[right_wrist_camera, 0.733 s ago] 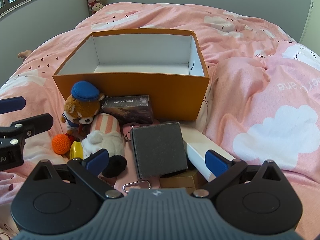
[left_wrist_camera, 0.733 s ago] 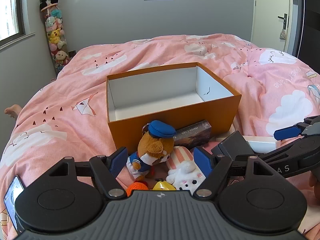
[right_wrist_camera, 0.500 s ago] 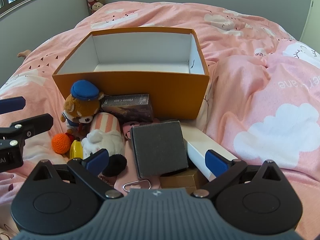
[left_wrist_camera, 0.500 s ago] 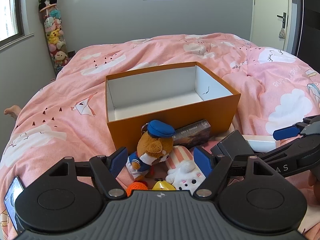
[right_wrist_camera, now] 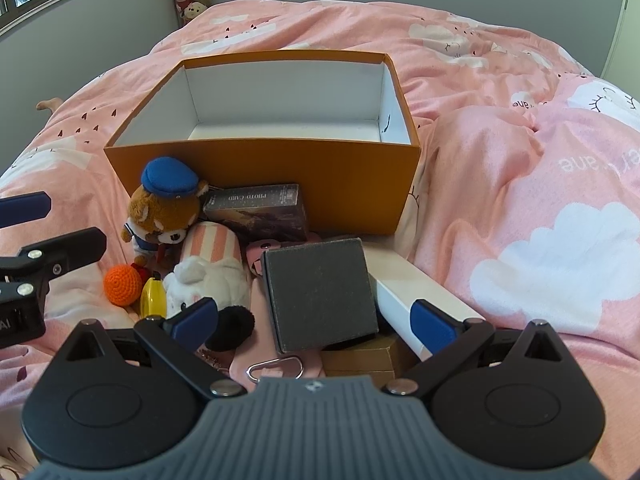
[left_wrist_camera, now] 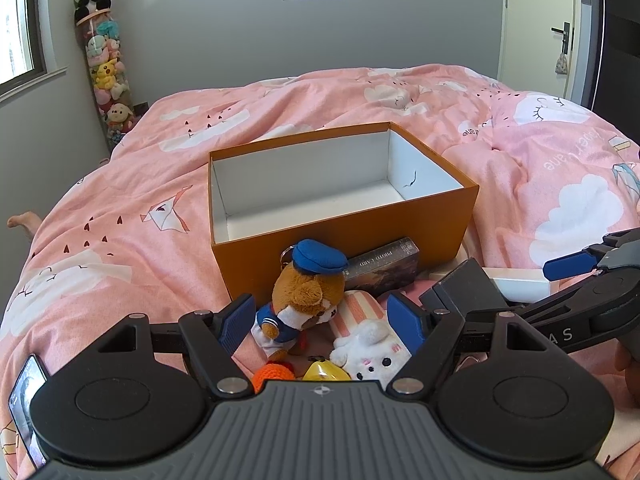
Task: Organize objects
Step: 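Move both tools toward the plush toys beside the orange box, then grasp the brown sailor bear with the left tool while the right tool grasps the white bunny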
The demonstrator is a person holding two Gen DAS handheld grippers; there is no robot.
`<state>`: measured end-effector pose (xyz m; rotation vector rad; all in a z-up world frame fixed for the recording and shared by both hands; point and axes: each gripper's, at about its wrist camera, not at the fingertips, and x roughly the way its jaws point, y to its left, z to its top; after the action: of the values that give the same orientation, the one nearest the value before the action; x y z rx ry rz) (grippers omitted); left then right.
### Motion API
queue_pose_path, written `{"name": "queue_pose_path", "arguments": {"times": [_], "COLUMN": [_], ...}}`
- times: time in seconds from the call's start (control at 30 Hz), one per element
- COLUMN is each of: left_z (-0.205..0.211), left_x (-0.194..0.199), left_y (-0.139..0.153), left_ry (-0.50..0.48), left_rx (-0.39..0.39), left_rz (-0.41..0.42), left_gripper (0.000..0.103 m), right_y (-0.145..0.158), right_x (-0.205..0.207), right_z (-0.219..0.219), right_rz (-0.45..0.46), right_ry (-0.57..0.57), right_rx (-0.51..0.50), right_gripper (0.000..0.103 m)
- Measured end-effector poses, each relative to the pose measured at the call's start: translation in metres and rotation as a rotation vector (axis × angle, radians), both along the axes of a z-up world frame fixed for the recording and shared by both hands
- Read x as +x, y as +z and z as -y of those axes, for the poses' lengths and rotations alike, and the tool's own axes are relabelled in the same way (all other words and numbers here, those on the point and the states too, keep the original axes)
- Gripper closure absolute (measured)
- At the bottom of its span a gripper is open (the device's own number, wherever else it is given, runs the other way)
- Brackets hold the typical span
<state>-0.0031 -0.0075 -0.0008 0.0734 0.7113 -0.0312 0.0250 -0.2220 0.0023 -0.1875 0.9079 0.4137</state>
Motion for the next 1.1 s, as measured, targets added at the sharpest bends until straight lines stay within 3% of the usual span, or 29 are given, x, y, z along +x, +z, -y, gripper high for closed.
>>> {"name": "queue_pose_path", "arguments": {"times": [0.23, 0.33, 0.53, 0.63, 0.7, 0.87, 1.1], "left_z": [0.002, 0.000, -0.003, -0.009, -0.013, -0.024, -0.019], "left_x": [-0.001, 0.001, 0.005, 0.009, 0.012, 0.021, 0.035], "left_y": [-0.001, -0.002, -0.005, -0.008, -0.011, -0.022, -0.042], "left_ry": [-0.015, -0.036, -0.040, -0.046, -0.059, -0.078, -0.217], "left_rx": [-0.007, -0.022, -0.002, 0.021, 0.036, 0.097, 0.209], "left_rz": [-0.009, -0.016, -0.033, -0.047, -0.057, -0.076, -0.096], "left_gripper": [0.015, 0.023, 0.028, 0.038, 0.043, 0.045, 0.045], "right_y": [-0.001, -0.003, -0.004, -0.002, -0.001, 0.006, -0.001], "right_x": [0.000, 0.002, 0.004, 0.006, 0.009, 0.016, 0.031], "right_z": [0.001, 0.001, -0.004, -0.012, -0.018, -0.039, -0.080], "right_rz": [-0.008, -0.025, -0.029, -0.018, -0.024, -0.019, -0.028], "right_ry": [0.002, 0.005, 0.047, 0.100, 0.141, 0.236, 0.355], "right_rx": [0.003, 0.008, 0.016, 0.000, -0.010, -0.007, -0.054], "right_gripper": [0.001, 0.001, 0.001, 0.013, 0.029, 0.035, 0.049]}}
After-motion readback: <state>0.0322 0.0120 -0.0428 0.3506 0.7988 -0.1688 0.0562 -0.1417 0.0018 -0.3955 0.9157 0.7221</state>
